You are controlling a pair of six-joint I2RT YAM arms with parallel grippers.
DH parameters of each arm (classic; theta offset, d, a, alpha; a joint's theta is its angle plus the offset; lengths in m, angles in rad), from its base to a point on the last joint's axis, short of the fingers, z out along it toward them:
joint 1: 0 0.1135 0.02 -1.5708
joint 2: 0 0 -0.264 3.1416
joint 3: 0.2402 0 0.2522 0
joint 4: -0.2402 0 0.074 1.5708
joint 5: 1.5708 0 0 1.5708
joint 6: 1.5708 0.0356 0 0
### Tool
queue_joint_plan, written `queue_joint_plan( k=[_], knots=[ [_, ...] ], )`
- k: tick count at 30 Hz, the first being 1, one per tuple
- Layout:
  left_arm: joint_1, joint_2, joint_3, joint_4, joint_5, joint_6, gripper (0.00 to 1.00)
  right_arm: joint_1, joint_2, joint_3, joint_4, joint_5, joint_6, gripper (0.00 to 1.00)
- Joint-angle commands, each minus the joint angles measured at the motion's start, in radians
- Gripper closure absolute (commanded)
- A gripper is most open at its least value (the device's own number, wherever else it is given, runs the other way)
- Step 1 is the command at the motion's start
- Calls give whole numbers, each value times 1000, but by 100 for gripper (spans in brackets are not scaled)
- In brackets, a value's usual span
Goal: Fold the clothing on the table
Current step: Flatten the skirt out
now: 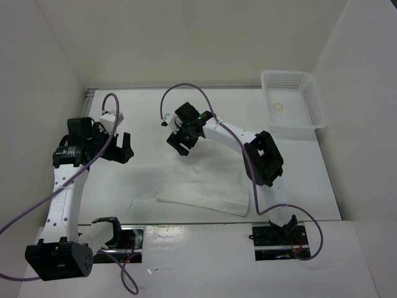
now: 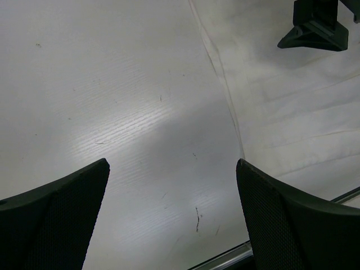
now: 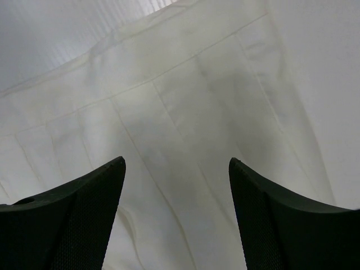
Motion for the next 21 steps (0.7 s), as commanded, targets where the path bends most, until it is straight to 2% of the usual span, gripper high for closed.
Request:
queue_joint_plan(
  k=[1,8,13,18,21],
  knots=[
    [12,-25,-20,11,24,2,1,3,-16,24,2,51,-13,21],
    [12,-35,-29,20,24,2,1,3,-134,-120,2,129,-13,21],
    [12,-35,-29,20,33,-7,1,-62,-194,-232,14,151,18,21],
    [12,-44,-29,20,33,-7,1,-109,-207,-275,23,137,29,21],
    [12,-44,-29,20,33,-7,1,-119,-141,-232,11,137,29,21]
  ],
)
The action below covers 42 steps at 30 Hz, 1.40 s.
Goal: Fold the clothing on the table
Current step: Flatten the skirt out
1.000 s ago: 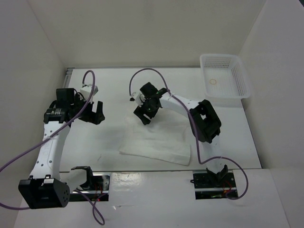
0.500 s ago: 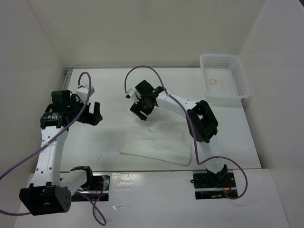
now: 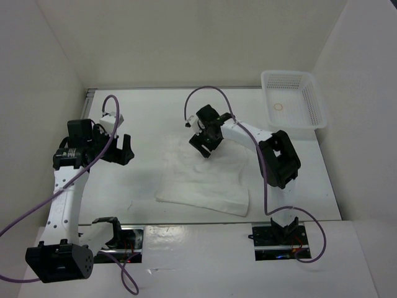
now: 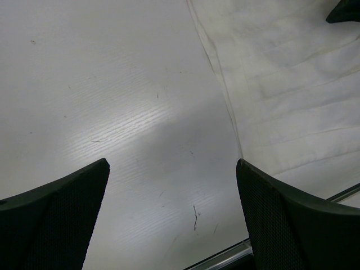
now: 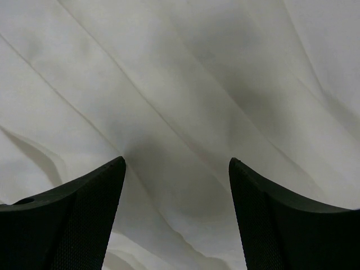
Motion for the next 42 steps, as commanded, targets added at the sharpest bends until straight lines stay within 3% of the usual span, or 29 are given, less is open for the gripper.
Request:
queue_joint_plan(
  k=[1,8,18,24,26,29,32,34,40,42],
  knots=[
    [5,-20,-5,21,23,-7,1,-4,31,42,-2,8,12,21],
    [5,-20,-5,21,13,-7,1,-13,248,226,-41,8,12,23],
    [15,-29,-14,30,13,-7,1,16,503,654,-135,49,12,24],
    [15,-29,-14,30,13,-7,1,37,716,1096,-273,136,-6,24],
    [15,-29,-14,30,13,-7,1,60,706,1053,-200,204,-41,24],
    [15,-29,-14,30,13,-7,1,60,706,1125,-212,224,-26,24],
    [15,-29,-14,30,13,-7,1,60,633,1176,-270,149,29,24],
    [15,-19,-3,30,4,-16,1,60,500,1162,-279,95,43,24],
    [15,21,55,-13,4,-25,1,42,15,767,-180,106,11,20],
    [15,59,84,-42,-5,-25,1,30,-117,485,-88,141,-21,20]
  ],
)
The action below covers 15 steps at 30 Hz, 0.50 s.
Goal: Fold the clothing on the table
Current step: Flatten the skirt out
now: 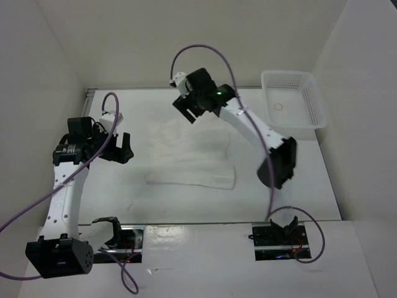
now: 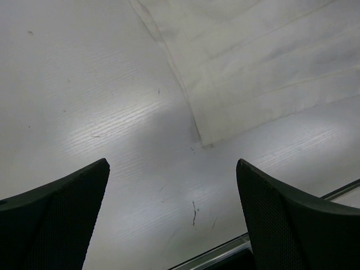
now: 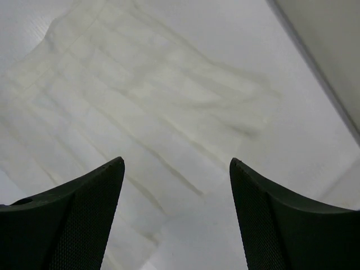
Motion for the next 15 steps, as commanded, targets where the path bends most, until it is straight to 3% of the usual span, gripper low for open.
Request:
queue_joint_plan(
  k=[1,4,7,11,15],
  knots=[
    [6,51,102,-38,-11,-22,1,-33,-342,-279,135,68,-28,20],
    [6,196,169,-136,-22,-19,1,-62,-551,-685,186,85,-43,19],
    [-3,281,227,-195,-71,-10,1,-76,-718,-934,206,135,-62,19],
    [-14,344,255,-191,-102,-16,1,-111,-857,-1103,206,126,-62,19],
    [-14,332,264,-131,-55,-57,1,-111,-871,-1111,206,-4,-19,19]
  ],
)
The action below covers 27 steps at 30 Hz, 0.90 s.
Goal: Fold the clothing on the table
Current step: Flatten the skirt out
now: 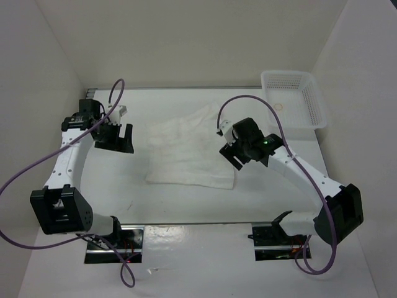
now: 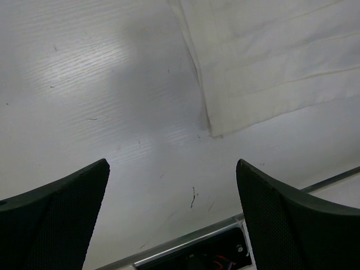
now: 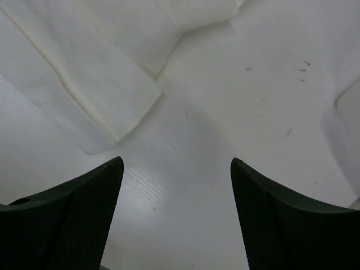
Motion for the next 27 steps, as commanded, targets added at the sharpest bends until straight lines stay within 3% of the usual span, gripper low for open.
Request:
queue_joint_plan(
  k=[1,7,13,16,27],
  knots=[
    [-5,-59,48,33,34,-33,1,-2,-40,64,56,-111,36,19],
    [15,-201,-35,85,12,-43,1,62,128,205,56,-202,71,19],
    [102,-350,-130,117,-8,-75,1,221,445,418,63,-47,223,19],
    [116,-370,-143,118,-8,-75,1,231,534,483,52,-38,269,19],
    [147,-370,-152,127,-8,-75,1,242,691,486,108,-10,324,19]
  ],
)
